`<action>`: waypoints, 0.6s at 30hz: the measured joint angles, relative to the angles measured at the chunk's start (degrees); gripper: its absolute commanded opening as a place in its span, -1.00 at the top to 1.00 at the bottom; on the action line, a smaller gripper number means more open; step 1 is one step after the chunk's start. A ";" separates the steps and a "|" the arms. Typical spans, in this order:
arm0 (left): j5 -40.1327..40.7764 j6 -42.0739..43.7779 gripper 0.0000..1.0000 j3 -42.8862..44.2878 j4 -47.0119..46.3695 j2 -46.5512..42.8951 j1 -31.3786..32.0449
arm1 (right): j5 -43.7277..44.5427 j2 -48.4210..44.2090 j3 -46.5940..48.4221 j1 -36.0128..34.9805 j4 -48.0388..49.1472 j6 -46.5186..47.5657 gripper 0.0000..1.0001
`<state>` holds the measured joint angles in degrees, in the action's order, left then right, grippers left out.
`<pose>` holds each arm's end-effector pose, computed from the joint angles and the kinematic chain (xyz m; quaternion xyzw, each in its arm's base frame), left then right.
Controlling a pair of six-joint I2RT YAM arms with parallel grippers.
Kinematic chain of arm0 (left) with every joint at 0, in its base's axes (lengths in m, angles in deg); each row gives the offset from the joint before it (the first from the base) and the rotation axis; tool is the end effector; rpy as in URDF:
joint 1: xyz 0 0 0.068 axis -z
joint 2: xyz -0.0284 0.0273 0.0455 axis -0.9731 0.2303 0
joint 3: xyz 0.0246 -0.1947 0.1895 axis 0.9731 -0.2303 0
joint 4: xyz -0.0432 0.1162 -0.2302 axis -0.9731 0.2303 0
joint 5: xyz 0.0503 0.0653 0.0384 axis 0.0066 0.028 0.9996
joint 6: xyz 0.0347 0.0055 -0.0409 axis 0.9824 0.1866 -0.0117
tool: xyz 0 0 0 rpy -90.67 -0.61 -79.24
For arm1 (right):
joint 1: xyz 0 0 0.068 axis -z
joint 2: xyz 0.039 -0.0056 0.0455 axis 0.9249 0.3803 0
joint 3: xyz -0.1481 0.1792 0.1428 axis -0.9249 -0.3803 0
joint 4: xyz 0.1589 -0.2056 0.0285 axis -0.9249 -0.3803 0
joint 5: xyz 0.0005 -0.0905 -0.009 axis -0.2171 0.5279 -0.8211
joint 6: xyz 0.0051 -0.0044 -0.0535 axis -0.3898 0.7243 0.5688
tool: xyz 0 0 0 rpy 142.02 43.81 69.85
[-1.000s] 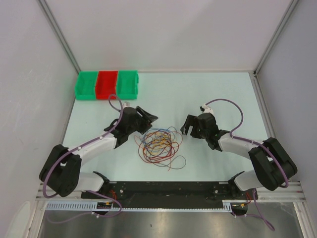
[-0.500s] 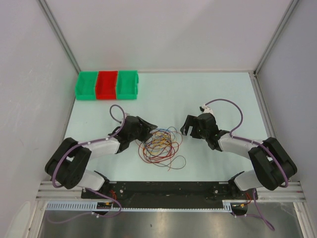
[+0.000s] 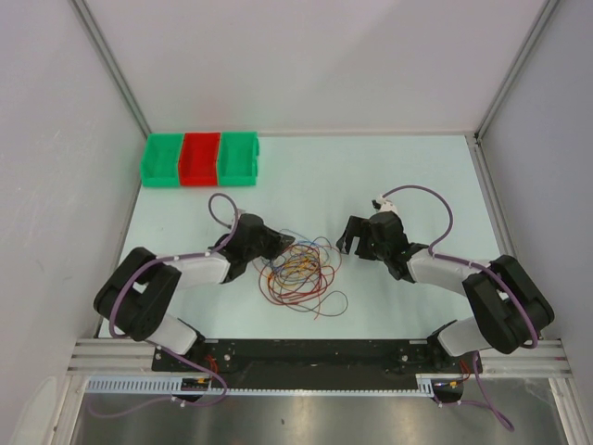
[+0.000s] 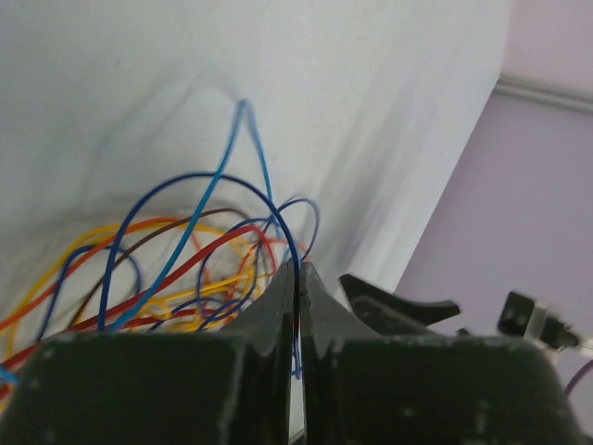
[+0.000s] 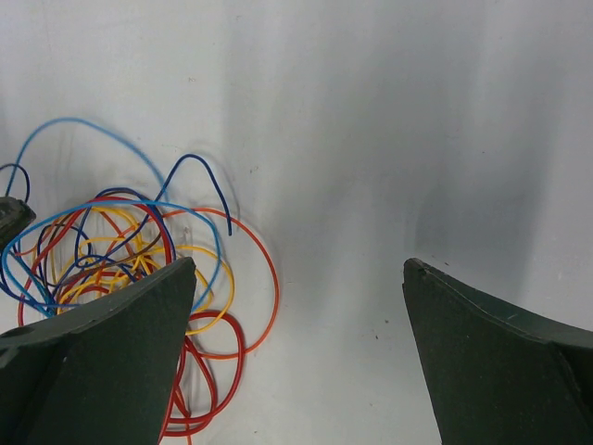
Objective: Untangle the cables
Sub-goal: Untie the cable.
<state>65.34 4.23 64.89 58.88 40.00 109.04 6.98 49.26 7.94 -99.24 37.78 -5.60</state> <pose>0.2368 -0.1504 0.1476 -0.3915 0.7988 -0.3923 0.2340 0.2360 0.1436 0.1629 0.0339 0.8994 0.2250 0.3733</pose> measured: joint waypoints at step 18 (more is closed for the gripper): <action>4.39 19.47 0.99 30.29 17.86 -12.41 0.66 | -0.22 0.04 0.00 0.13 0.81 -0.02 -0.96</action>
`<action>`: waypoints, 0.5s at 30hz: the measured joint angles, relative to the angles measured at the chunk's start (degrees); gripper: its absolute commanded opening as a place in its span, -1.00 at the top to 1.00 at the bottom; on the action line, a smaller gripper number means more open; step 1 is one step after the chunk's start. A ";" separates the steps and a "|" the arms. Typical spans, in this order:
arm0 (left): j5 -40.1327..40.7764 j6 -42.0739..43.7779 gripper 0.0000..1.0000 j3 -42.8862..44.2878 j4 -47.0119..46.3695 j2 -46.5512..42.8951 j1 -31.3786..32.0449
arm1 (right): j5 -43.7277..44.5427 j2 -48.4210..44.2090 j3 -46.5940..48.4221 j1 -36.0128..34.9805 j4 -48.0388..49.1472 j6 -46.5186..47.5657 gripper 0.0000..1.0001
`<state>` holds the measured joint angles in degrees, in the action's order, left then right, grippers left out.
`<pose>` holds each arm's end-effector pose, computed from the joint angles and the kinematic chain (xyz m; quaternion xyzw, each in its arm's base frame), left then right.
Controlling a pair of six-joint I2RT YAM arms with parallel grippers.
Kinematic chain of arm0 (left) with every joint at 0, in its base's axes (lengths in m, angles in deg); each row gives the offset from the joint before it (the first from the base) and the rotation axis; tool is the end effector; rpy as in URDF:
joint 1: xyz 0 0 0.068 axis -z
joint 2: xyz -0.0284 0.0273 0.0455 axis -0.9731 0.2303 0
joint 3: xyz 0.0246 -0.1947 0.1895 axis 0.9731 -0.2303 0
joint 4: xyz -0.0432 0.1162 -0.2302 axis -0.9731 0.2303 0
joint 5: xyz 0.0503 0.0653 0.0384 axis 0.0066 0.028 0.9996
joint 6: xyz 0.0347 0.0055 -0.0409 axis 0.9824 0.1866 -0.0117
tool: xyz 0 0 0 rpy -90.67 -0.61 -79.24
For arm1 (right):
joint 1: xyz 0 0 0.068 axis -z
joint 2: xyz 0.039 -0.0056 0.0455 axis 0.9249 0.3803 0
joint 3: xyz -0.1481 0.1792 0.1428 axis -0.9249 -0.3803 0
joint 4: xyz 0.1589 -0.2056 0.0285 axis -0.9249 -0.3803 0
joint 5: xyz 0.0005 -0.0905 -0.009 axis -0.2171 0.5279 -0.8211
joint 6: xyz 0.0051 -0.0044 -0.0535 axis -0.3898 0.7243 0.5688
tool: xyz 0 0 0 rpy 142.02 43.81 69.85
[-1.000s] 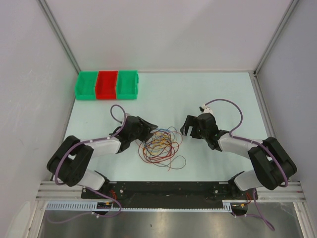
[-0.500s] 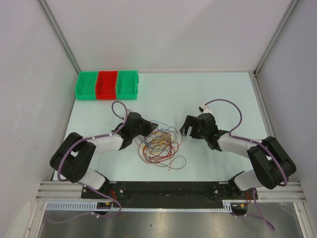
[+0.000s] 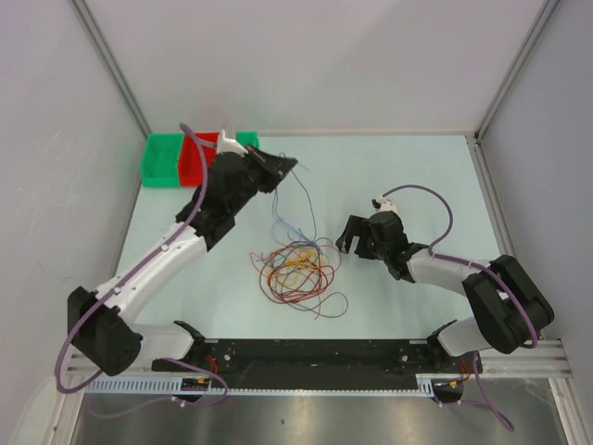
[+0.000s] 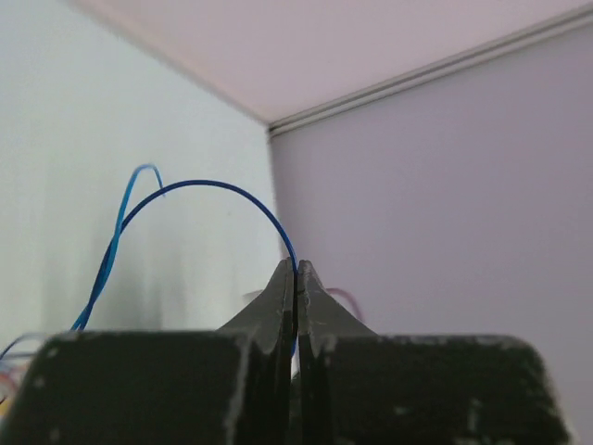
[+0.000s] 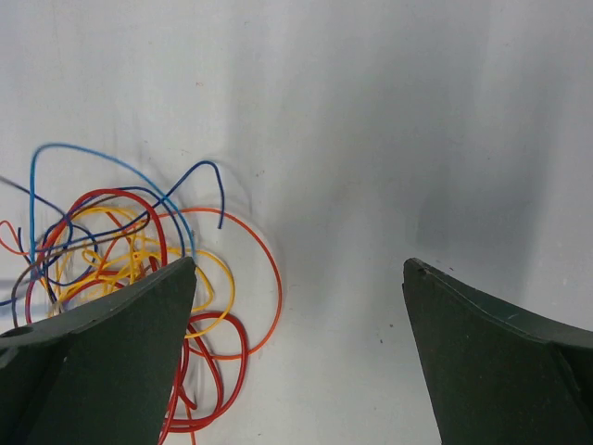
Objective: Untangle the cables
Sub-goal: Untie the cable.
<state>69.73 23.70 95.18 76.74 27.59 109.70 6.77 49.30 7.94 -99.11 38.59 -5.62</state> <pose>0.2567 -0.1640 0.3537 -0.2351 0.7336 -0.4656 0.4356 0.2371 0.1437 0.1639 0.0343 0.8964 0.2293 0.3777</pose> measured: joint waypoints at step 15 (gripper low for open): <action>-22.43 10.16 0.99 28.37 -2.08 -2.05 0.15 | 0.02 -0.04 0.00 0.00 -0.04 0.00 -0.94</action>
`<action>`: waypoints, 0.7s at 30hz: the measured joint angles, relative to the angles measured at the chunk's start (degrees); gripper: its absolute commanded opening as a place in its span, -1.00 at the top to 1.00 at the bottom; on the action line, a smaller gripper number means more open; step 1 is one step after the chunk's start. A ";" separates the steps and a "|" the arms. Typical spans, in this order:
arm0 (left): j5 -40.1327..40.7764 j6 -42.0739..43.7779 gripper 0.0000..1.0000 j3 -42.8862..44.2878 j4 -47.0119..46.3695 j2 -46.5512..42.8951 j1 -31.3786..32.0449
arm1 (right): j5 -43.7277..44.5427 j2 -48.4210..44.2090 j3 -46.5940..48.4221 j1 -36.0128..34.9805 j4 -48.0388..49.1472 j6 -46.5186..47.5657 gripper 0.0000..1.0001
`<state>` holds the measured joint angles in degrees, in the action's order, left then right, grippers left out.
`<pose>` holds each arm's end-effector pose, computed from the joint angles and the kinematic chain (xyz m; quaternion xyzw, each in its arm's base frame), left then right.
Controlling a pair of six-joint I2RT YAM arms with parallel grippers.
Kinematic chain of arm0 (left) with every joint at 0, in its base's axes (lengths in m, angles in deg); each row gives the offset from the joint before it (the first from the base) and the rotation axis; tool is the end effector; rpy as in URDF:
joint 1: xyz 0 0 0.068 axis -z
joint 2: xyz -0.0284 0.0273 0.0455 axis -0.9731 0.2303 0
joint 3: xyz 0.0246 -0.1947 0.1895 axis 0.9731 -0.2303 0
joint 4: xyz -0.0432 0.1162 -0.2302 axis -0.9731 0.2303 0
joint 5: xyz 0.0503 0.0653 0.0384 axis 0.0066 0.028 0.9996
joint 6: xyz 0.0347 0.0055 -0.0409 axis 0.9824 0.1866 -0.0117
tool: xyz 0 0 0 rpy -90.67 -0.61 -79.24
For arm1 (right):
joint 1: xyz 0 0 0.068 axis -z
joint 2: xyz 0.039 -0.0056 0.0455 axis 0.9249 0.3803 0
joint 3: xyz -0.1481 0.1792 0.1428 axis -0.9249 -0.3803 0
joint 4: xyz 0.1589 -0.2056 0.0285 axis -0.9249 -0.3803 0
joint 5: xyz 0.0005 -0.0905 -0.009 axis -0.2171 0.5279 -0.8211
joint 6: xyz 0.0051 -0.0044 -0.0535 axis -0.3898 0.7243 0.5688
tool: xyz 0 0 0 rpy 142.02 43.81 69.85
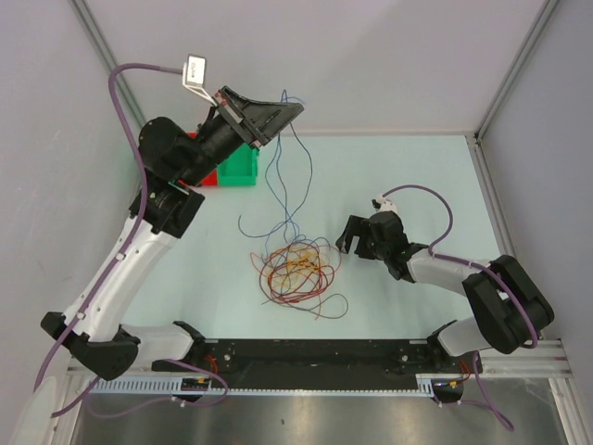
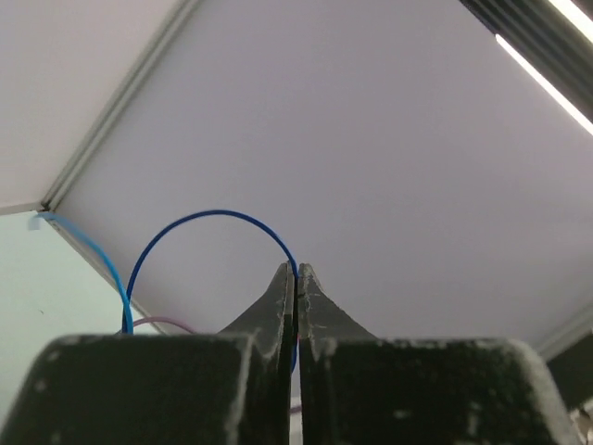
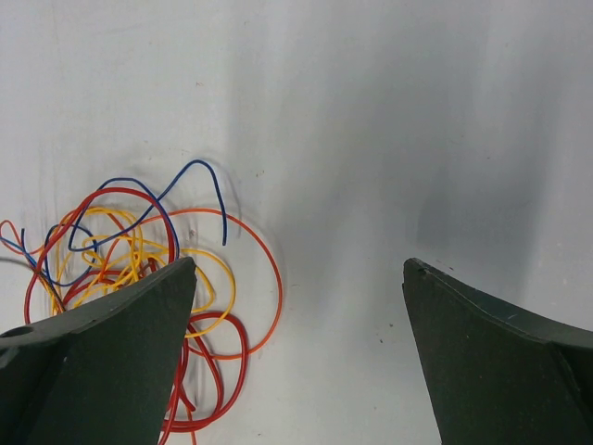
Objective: Untangle the cables
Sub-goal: Untie the cable.
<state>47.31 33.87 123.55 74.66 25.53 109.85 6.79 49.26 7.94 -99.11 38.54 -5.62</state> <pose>0.2026 -0.1460 0.5378 0.0253 0.5693 -0.6345 0.5222 0.2371 0.1436 0.1640 0.0344 0.8965 0.2292 0.3777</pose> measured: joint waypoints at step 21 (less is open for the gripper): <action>9.03 -4.96 0.99 -31.08 0.83 -8.22 0.09 | -8.35 -24.79 -0.72 -10.10 -3.26 4.70 -0.70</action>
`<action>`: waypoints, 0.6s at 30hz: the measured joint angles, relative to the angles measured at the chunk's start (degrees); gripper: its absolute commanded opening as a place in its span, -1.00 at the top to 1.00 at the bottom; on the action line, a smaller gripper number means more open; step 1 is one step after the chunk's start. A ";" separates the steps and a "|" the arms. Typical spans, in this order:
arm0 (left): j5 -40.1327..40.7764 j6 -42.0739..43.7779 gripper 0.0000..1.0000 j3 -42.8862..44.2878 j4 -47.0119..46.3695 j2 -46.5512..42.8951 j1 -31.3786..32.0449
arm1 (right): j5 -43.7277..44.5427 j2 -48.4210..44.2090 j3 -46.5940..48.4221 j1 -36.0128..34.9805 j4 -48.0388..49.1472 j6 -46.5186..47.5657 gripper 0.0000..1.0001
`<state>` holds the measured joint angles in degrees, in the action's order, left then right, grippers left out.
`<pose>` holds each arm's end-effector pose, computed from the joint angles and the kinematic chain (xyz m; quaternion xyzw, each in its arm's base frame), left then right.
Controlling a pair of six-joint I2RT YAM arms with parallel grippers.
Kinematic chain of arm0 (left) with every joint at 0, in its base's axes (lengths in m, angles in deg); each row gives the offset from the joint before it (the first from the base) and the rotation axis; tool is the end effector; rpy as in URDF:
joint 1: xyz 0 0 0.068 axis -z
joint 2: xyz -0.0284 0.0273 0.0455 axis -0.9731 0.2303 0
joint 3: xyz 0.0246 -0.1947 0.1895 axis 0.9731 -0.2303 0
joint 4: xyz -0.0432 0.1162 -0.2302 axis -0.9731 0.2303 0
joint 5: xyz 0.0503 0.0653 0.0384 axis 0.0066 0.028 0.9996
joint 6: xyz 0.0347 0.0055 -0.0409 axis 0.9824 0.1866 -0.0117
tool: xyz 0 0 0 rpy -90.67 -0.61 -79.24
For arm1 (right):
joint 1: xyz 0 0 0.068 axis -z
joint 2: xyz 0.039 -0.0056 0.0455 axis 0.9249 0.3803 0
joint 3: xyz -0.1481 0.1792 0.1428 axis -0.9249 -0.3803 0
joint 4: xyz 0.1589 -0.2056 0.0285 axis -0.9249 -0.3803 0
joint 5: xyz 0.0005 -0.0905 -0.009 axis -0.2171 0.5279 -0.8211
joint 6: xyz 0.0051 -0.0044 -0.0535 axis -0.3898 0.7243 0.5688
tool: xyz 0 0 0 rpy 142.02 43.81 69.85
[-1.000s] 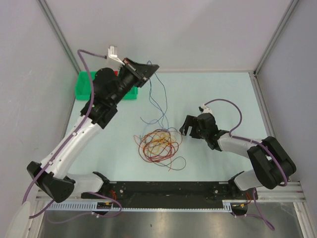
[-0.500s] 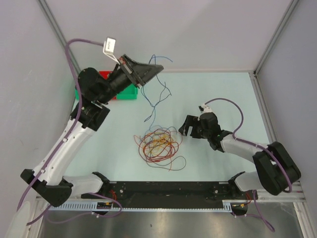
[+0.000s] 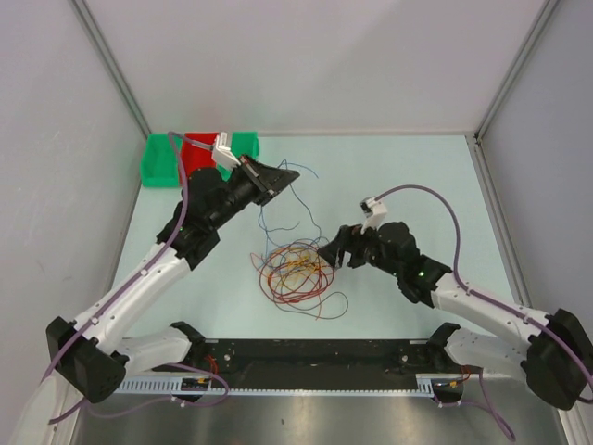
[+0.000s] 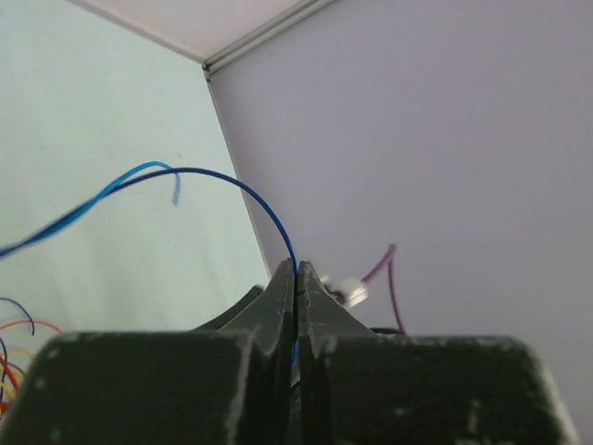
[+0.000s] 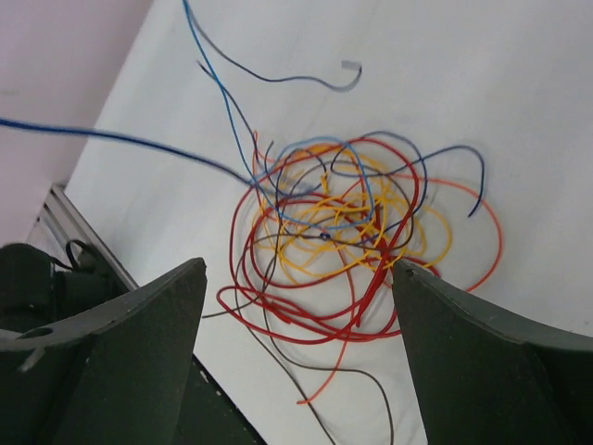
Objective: Untangle the cables
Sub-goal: Untie the cable.
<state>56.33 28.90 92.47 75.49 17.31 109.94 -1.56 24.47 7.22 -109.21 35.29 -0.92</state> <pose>0.2133 -0.1469 0.3861 -0.1105 0.7105 -0.5454 0.4308 0.1691 0.1552 0.2568 -0.1125 0.7942 0.3856 0.4560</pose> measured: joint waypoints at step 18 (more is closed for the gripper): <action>6.95 -7.72 0.99 -0.33 -3.28 -4.04 -1.29 | 10.38 14.69 0.17 -11.50 12.66 -3.67 -0.65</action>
<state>63.28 21.19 92.15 72.21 13.27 108.65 8.82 39.16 7.39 -120.70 47.94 -4.59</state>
